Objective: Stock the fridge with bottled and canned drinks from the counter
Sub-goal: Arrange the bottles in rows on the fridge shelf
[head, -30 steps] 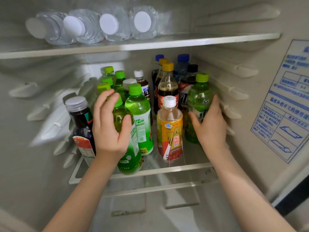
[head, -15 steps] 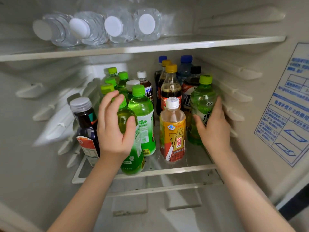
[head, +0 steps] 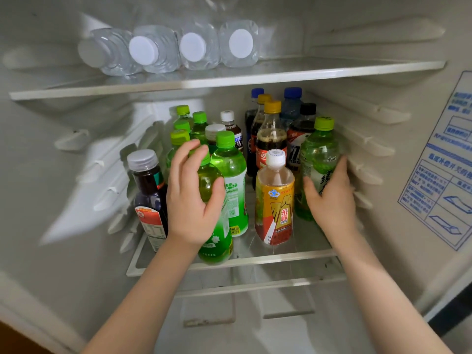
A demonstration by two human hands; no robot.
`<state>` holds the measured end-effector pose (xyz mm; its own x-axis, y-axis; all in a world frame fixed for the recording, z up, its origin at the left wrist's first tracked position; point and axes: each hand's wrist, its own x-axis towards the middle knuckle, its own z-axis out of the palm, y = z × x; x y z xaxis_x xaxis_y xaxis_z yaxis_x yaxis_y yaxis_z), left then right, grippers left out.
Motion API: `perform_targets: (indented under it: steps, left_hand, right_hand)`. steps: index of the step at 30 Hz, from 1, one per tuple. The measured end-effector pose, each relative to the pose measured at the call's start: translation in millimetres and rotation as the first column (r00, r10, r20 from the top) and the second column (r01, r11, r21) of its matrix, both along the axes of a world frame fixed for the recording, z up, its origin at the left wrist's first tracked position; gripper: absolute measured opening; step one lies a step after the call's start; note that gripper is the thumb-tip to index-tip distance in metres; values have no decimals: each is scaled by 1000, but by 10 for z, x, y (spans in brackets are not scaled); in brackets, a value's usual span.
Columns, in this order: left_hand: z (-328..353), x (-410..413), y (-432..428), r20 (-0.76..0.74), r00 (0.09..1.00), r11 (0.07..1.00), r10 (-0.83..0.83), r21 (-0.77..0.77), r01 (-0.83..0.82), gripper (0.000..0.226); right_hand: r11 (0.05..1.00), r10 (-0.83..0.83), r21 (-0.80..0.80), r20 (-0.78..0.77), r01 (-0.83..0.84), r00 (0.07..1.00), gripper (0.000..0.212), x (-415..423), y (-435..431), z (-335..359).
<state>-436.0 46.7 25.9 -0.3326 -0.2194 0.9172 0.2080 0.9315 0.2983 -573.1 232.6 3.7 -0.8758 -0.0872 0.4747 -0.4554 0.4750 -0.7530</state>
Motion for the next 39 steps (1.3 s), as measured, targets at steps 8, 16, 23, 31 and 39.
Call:
perform_targets:
  steps: [8, 16, 23, 31, 39]
  left_hand:
    - [56, 214, 29, 35, 999, 996, -37, 86, 34, 47]
    - [47, 499, 4, 32, 998, 998, 49, 49, -50, 48]
    - [62, 628, -139, -20, 991, 986, 134, 99, -131, 42]
    - [201, 555, -208, 171, 970, 971, 173, 133, -197, 47]
    - [145, 618, -283, 117, 987, 969, 114, 204, -136, 50]
  right_hand:
    - [981, -170, -128, -241, 143, 955, 54, 446, -89, 220]
    - [996, 93, 42, -430, -83, 898, 29, 744, -378, 517]
    - [928, 319, 319, -407, -194, 856, 41, 766, -769, 881]
    - [833, 332, 532, -263, -151, 906, 47, 602, -1114, 936]
    - [826, 481, 411, -153, -386, 863, 36, 637, -992, 966]
